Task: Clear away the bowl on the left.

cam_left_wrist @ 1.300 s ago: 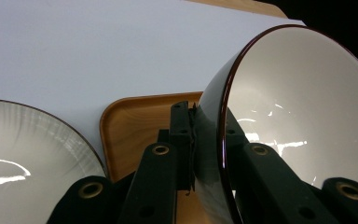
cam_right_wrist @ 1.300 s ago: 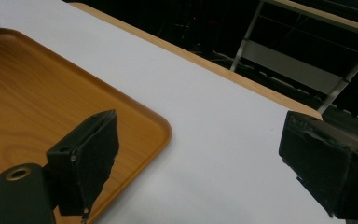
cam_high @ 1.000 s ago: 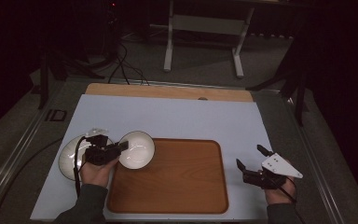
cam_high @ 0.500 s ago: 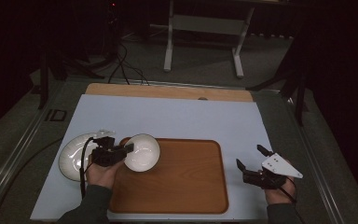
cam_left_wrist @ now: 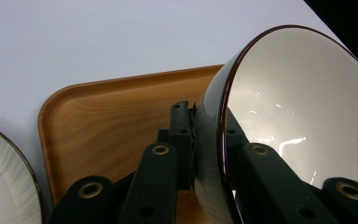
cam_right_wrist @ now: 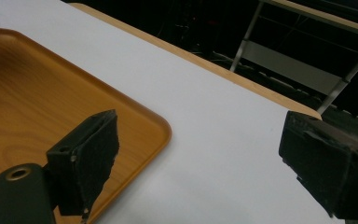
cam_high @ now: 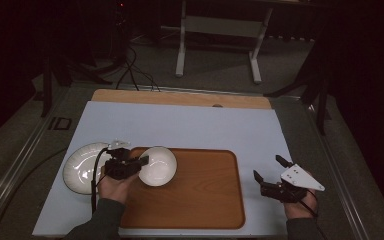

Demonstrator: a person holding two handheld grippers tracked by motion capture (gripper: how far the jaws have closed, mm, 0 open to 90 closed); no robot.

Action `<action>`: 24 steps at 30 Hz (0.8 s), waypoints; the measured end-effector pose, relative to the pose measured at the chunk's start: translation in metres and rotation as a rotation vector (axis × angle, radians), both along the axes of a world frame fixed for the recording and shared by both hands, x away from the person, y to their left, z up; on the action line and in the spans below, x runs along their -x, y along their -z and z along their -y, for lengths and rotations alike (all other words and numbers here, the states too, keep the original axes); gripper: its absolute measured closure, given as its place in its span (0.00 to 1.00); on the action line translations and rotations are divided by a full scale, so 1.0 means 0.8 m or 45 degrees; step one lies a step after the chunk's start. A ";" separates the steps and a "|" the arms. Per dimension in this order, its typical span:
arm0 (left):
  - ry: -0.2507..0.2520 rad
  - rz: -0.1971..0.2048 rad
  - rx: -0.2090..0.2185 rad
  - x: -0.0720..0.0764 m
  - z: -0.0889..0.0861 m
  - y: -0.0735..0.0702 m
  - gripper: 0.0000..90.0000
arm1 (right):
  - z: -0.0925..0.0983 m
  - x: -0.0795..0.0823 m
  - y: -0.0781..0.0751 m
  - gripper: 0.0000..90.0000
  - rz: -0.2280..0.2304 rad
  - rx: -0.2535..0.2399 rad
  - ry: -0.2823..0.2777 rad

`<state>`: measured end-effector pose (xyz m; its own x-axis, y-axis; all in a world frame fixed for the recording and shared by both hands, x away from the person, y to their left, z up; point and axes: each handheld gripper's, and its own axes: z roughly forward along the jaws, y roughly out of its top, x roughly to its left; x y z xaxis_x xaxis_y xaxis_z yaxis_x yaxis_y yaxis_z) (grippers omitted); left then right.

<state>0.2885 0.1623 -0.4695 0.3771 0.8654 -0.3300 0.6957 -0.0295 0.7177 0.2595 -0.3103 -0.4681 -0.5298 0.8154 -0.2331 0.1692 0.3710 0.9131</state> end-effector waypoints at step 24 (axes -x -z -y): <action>0.056 -0.031 -0.007 -0.002 0.025 0.011 0.91 | 0.000 0.000 0.000 0.13 0.001 0.002 -0.002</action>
